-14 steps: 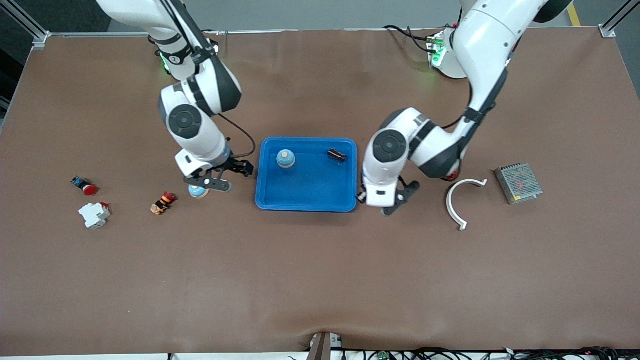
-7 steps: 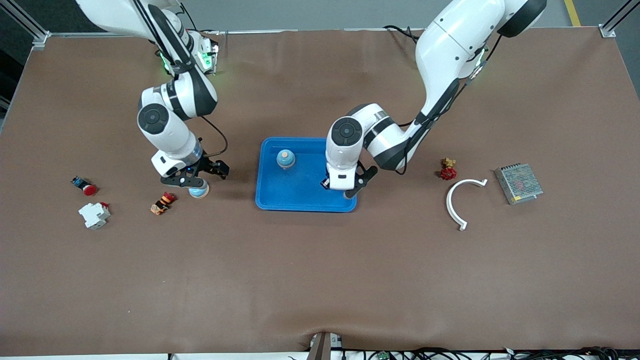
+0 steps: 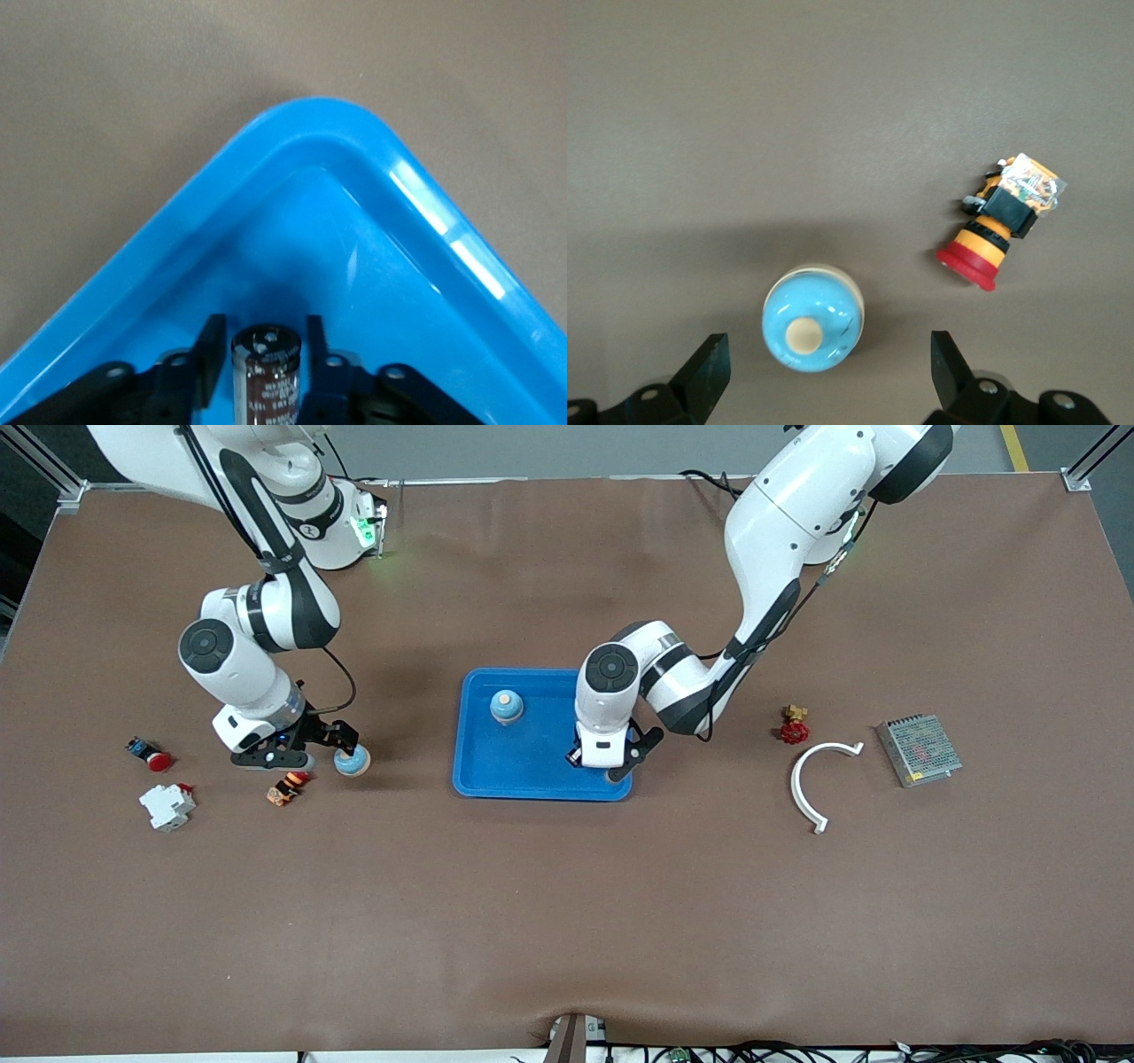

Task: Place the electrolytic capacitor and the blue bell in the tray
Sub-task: 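Place the second capacitor in the tray while the right gripper reaches the bell, then grasp the second blue bell with the right gripper while the left gripper withdraws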

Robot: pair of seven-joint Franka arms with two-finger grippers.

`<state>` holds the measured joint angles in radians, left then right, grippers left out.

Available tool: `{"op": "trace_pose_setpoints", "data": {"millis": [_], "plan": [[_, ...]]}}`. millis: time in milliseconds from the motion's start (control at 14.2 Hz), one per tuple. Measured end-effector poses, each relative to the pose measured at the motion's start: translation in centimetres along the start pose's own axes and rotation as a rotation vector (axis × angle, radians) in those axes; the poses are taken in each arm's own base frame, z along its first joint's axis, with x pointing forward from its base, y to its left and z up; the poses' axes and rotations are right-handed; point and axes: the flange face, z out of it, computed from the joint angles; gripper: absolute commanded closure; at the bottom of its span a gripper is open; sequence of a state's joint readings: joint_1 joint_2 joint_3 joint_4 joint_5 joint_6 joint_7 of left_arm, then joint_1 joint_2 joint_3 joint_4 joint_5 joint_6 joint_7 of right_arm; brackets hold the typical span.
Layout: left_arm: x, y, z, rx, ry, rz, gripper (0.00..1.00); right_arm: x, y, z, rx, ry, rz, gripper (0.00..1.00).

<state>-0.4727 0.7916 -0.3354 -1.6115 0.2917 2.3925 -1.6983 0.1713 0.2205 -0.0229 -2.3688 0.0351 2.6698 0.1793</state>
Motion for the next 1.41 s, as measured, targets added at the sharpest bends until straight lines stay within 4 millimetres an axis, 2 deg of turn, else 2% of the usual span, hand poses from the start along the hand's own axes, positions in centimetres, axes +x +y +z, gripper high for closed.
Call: {"op": "trace_pose_setpoints", "data": {"millis": [141,282,493,634,846,1057,1268,1409], "plan": [[1.4,0.9,-1.2,-0.031,0.029,-0.004,0.00,-0.3,0.1,1.5,0.001,0.018,0.001,0.00],[3.5,2.4,-3.8,-0.082,0.067,-0.007,0.00,-0.4,0.1,3.4,0.002,0.033,-0.001,0.00],[8.0,3.3,-9.7,-0.114,0.130,0.026,0.00,-0.8,0.1,5.8,0.002,0.042,-0.003,0.00],[11.5,2.8,-14.0,-0.096,0.169,0.085,0.00,-1.0,0.0,6.3,0.003,0.040,-0.006,0.00],[16.1,1.3,-20.1,-0.048,0.195,0.181,0.00,-1.0,-0.2,6.2,0.004,0.041,-0.008,0.00],[20.3,-1.1,-25.4,-0.002,0.190,0.296,0.00,-1.0,-0.2,6.3,0.004,0.040,-0.007,0.00],[24.4,-4.5,-31.2,0.029,0.194,0.417,0.00,-1.1,-0.2,6.5,0.003,0.034,-0.007,0.00],[26.3,-7.3,-35.0,0.047,0.182,0.472,0.00,-1.3,-0.3,6.7,0.003,0.030,-0.008,0.00]]}}
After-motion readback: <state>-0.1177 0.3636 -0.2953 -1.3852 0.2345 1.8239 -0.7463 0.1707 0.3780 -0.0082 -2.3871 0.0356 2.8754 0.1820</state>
